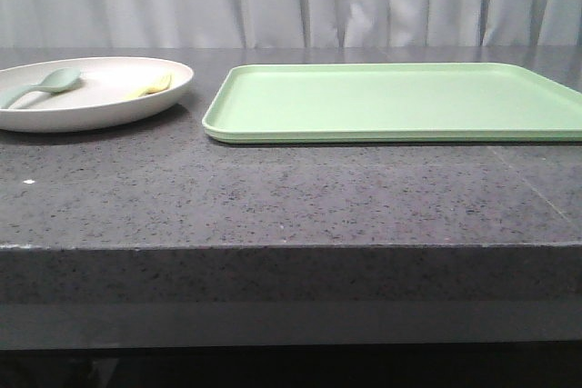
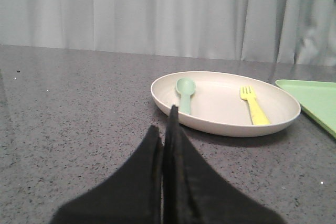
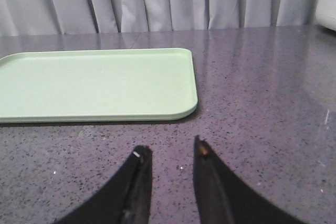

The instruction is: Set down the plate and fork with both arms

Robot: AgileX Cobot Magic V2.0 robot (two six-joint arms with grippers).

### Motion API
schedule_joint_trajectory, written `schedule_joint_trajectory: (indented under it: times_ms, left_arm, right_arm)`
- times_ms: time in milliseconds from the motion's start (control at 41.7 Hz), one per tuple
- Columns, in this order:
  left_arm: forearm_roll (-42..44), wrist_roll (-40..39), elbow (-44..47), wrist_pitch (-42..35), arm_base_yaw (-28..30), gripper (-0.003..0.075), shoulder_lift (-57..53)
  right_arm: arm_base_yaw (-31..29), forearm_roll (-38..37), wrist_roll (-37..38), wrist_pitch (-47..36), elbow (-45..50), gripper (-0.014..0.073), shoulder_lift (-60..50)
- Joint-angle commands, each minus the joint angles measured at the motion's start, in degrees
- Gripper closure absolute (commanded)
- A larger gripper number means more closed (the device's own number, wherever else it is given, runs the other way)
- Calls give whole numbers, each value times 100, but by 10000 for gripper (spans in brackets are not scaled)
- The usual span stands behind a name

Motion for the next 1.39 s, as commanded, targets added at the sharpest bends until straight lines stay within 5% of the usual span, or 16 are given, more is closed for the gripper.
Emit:
schedule_joint_trajectory:
  times_ms: [0,504,719,1199,1367]
  left_arm:
    - [-17,-33,8,-474,-5,738,-95]
    - [-17,-33,8,-485,-5,738,-95]
    - [-28,-33,-284,-1200,-5,738,-95]
    - [41,-33,-3620,2107,-5,738,1210]
    - [-33,-33,-3804,2183,-5,738,1879]
  right_arm:
    - [-6,9,-27,-453,-24,357,-97]
    - [-6,9,-27,-672,-24,357,-97]
    - [-6,9,-27,-795,-331,357,-97]
    - [-6,-78,-51,1866,-3541,357,1445]
    - [-6,-73,-51,2005,-3716,357,2008]
